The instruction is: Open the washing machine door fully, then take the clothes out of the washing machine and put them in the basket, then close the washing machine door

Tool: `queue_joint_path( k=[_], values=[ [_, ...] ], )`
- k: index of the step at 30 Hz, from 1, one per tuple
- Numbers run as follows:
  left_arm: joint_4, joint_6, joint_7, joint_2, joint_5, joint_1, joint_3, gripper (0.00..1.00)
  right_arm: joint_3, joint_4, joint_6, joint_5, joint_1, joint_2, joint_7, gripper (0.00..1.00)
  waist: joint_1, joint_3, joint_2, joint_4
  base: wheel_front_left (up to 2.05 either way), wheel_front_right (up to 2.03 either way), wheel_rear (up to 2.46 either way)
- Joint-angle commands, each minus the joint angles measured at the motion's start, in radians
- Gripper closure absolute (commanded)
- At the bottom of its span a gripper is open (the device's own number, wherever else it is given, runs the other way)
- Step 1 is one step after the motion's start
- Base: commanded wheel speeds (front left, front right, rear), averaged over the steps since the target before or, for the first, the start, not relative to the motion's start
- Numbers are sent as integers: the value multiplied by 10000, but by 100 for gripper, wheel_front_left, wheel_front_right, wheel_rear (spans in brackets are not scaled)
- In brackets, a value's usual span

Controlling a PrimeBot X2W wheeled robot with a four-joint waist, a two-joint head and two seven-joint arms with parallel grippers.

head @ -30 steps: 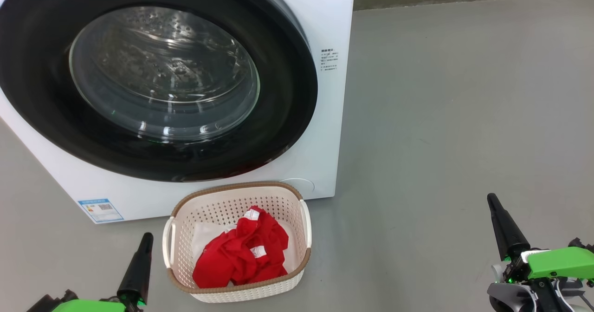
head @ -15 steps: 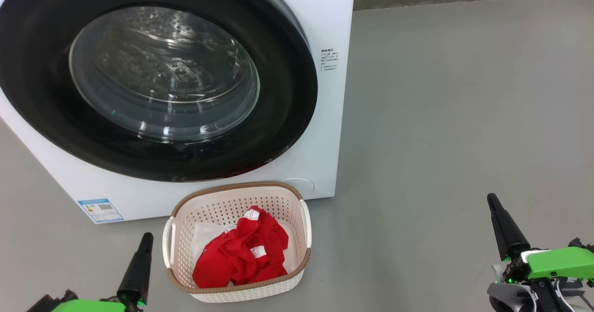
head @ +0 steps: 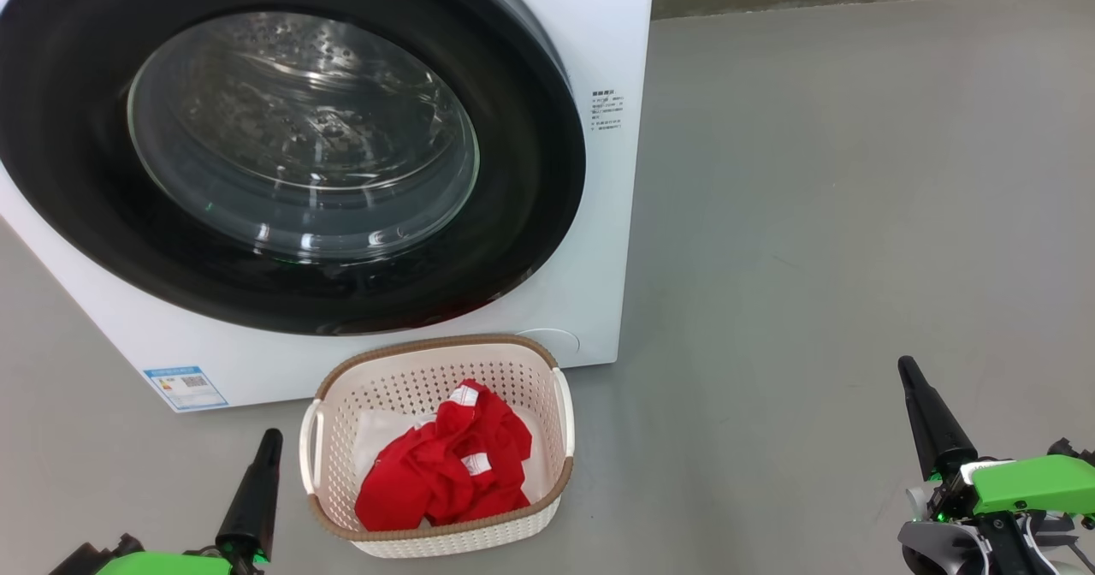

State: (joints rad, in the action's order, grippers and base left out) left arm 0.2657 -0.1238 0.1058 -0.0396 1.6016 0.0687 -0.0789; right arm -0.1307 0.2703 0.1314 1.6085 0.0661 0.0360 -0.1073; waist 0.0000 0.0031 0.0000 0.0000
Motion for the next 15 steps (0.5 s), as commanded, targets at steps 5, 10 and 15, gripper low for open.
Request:
queue_joint_path(
  k=[5,10,15],
  values=[
    [-205,-69,75,-106,70,394,-349,100,169,-255,-7,2,418,143,-59,100,0,0,0,0,0,0,0],
    [-205,-69,75,-106,70,394,-349,100,169,-255,-7,2,418,143,-59,100,0,0,0,0,0,0,0],
    [-205,-69,75,-106,70,393,-349,100,169,-255,-7,2,418,143,-59,100,0,0,0,0,0,0,0]
  ],
)
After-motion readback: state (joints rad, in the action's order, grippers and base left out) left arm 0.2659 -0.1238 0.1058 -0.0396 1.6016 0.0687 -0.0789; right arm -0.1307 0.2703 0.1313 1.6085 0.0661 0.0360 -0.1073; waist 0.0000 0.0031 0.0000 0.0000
